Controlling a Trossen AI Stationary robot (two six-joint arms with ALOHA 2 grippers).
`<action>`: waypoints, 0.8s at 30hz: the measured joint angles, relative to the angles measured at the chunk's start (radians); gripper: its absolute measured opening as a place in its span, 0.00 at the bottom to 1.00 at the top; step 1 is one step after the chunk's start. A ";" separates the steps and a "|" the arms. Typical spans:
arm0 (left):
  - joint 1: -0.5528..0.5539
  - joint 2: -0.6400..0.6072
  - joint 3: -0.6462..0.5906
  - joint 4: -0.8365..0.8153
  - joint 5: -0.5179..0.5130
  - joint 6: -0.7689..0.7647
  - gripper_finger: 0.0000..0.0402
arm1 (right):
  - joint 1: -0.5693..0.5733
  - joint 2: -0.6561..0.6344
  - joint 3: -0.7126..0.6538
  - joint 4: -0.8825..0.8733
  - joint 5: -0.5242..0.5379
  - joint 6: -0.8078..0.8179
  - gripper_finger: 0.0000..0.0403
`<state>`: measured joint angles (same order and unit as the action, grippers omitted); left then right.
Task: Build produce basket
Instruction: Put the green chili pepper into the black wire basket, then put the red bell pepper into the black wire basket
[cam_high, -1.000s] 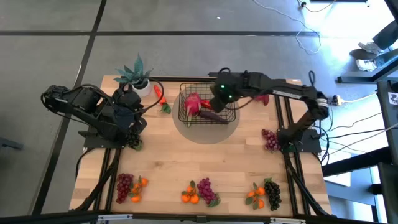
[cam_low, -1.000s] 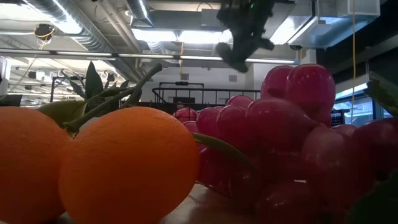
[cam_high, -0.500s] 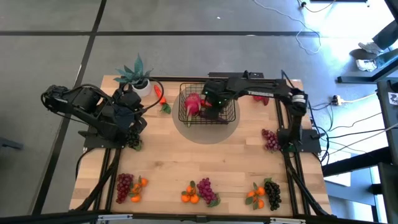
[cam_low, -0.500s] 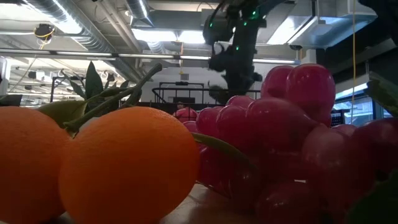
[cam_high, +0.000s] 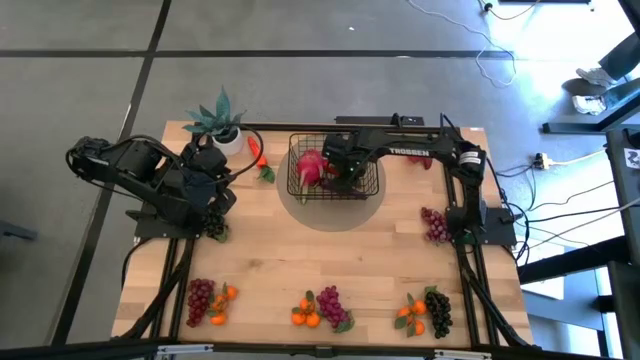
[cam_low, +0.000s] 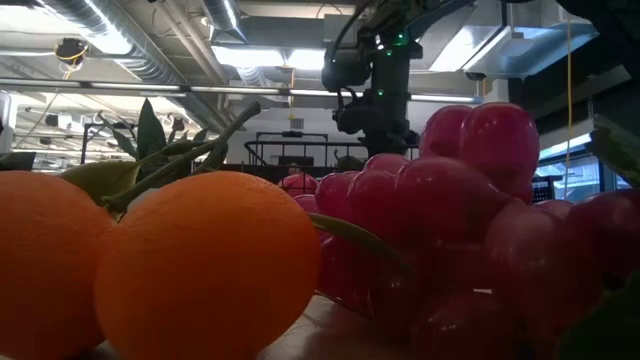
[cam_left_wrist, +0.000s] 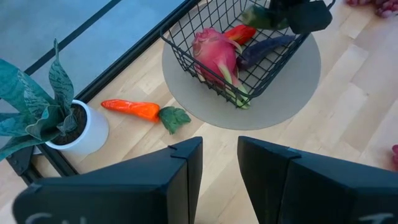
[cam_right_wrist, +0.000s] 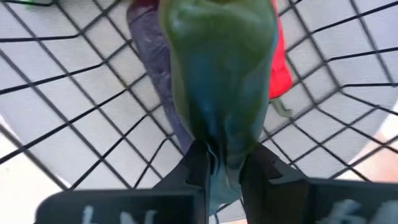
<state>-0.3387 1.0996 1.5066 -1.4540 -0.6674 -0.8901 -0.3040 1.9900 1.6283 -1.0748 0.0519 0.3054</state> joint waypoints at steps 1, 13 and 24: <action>0.000 0.000 0.000 0.000 0.000 0.000 0.22 | 0.000 0.000 0.000 0.000 -0.002 0.000 0.10; 0.000 0.000 0.000 0.000 0.000 0.002 0.22 | -0.001 0.000 0.000 0.004 -0.001 -0.023 0.19; 0.000 0.000 0.000 0.000 0.000 0.002 0.22 | -0.003 0.000 0.000 0.001 -0.001 -0.029 0.39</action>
<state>-0.3386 1.0996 1.5066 -1.4540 -0.6674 -0.8883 -0.3069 1.9895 1.6288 -1.0739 0.0507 0.2763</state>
